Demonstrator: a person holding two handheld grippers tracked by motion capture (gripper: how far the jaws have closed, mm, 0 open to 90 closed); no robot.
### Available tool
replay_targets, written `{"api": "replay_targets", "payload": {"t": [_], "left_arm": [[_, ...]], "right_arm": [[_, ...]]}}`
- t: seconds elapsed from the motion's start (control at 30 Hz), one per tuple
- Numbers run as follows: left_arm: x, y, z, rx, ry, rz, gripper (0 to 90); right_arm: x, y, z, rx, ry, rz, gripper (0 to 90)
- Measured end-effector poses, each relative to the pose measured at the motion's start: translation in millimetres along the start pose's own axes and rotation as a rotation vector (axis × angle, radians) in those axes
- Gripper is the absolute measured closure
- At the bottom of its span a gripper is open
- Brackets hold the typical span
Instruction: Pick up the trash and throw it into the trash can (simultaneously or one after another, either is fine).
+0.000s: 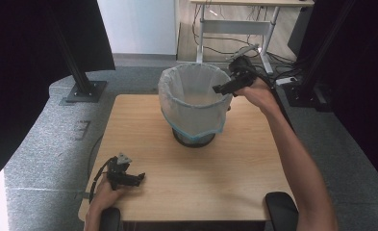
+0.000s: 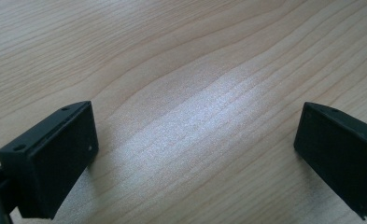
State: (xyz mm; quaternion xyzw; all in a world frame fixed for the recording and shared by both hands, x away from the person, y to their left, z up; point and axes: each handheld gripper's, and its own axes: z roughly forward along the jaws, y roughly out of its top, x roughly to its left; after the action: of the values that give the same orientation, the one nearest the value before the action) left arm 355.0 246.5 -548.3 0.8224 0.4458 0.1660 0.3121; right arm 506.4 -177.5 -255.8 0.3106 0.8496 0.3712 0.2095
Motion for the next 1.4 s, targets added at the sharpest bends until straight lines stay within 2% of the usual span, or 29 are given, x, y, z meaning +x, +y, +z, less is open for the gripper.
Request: {"api": "replay_targets", "payload": {"t": [0.13, 0.33, 0.9, 1.4], "left_arm": [[0.0, 0.0, 0.0, 0.000, 0.000, 0.000, 0.0], [0.0, 0.0, 0.0, 0.000, 0.000, 0.000, 0.0], [0.1, 0.0, -0.1, 0.000, 0.001, 0.001, 0.0], [0.1, 0.0, -0.1, 0.000, 0.000, 0.001, 0.0]], "right_arm": [[-5.8, -8.9, -8.5, -0.014, -0.003, 0.020, 0.4], [-9.7, -20.1, -20.6, -0.028, -0.008, 0.023, 0.5], [-9.4, -52.9, -47.4, -0.030, -0.025, 0.023, 1.9], [-6.3, -99.3, -60.5, -0.050, -0.038, 0.031, 2.0]]}}
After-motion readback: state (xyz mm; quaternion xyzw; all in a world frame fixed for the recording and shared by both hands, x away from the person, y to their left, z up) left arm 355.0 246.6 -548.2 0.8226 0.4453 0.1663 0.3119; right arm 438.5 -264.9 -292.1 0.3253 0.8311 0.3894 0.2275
